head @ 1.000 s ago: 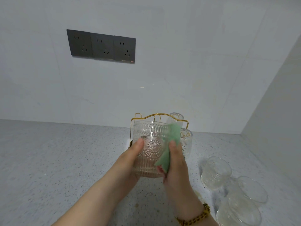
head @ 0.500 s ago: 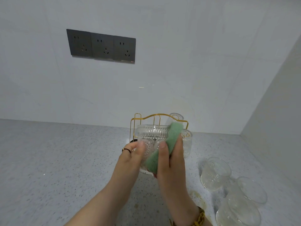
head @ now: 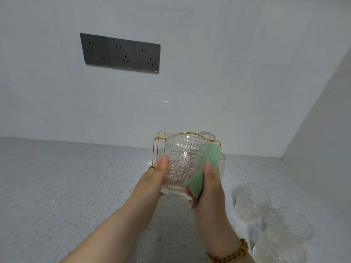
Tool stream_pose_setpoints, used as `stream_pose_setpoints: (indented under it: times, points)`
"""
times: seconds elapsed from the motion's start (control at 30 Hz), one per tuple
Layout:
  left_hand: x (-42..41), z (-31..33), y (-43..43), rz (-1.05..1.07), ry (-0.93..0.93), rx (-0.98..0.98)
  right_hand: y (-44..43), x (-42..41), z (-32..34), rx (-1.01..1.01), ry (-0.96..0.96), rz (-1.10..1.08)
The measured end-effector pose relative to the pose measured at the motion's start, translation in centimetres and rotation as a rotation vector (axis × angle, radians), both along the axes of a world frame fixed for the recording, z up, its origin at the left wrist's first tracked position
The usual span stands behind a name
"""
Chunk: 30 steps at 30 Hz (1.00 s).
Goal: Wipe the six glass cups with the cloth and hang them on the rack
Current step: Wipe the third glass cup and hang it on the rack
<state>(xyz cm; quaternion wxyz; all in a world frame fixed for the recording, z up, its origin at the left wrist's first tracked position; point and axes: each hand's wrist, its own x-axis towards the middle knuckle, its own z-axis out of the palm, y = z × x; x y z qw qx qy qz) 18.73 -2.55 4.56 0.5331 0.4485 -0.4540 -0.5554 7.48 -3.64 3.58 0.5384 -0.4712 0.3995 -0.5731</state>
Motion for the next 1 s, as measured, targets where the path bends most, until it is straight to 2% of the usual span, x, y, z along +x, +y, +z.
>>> stream_pose_setpoints:
  times: [0.1,0.2,0.33,0.47,0.6,0.7,0.83,0.93,1.0]
  points:
    - [0.0,-0.5,-0.2,0.169,-0.009,-0.041,0.2,0.0,0.3,-0.055,0.103,-0.037]
    - [-0.5,-1.0,0.0,0.207,-0.061,-0.060,0.1,0.9,0.1,-0.140,0.217,-0.110]
    - [-0.7,-0.8,0.0,0.124,-0.097,-0.078,0.3,1.6,-0.1,-0.220,0.314,-0.140]
    - [-0.2,-0.9,0.2,-0.075,0.080,-0.073,0.4,1.3,0.2,-0.284,0.326,-0.067]
    - [0.2,-1.1,0.6,-0.201,0.235,-0.026,0.4,0.1,0.5,-0.110,0.085,0.086]
    - [0.3,-0.8,0.5,-0.184,0.142,0.023,0.1,-0.3,-0.7,-0.003,-0.103,0.134]
    - [0.2,-0.7,0.0,-0.014,-0.078,0.008,0.3,-0.3,-0.4,-0.057,0.022,0.065]
    - [0.0,-1.0,-0.1,0.074,-0.083,0.014,0.3,-0.2,0.3,-0.117,0.143,-0.016]
    - [-0.2,-1.5,-0.3,0.006,-0.016,0.025,0.0,0.3,0.0,-0.209,0.271,-0.059]
